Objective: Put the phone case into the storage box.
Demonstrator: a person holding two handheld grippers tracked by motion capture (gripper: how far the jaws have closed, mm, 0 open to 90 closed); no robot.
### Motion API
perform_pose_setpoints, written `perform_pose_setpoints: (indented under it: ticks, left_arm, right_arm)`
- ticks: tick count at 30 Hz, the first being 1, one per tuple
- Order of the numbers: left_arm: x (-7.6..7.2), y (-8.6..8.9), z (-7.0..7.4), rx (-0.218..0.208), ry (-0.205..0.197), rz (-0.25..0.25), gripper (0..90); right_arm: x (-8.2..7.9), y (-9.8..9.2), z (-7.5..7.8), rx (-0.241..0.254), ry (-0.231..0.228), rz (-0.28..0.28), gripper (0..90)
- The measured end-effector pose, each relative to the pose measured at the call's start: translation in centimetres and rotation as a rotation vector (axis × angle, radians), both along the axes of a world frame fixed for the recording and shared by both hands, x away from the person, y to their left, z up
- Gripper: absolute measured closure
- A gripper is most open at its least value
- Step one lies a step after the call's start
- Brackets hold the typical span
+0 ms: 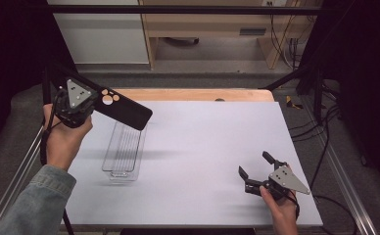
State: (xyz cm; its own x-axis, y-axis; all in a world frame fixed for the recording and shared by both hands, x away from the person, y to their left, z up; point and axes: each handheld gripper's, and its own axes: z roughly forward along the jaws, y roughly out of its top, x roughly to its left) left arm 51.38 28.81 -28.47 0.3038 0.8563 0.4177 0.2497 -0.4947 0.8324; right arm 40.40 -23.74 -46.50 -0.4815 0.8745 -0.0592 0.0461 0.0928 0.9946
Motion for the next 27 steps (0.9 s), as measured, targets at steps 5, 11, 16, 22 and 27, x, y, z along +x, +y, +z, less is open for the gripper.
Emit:
perform_pose_setpoints:
  ticks: [5,11,16,22,27]
  left_arm:
    - [-0.02,0.02,0.08,0.03,-0.005,0.0,89.0]
    - [0.02,-0.16,0.18,0.069,-0.013,-0.001,89.0]
    - [0.05,-0.12,0.49,0.094,-0.025,0.001,89.0]
    - [0.1,-0.08,0.65,0.142,-0.024,0.015,89.0]
    - [0.53,0.12,0.68,0.16,-0.019,0.017,89.0]
  right_arm:
    - [0.01,0.02,-0.04,0.003,0.0,0.001,4.5]
    - [0.03,-0.05,-0.06,0.004,0.001,0.0,4.6]
    - [0.02,-0.08,-0.03,0.007,0.0,-0.001,4.7]
    - [0.01,-0.04,-0.03,0.004,-0.002,0.001,4.9]
    - [0.0,-0.03,-0.03,0.006,-0.002,0.002,4.6]
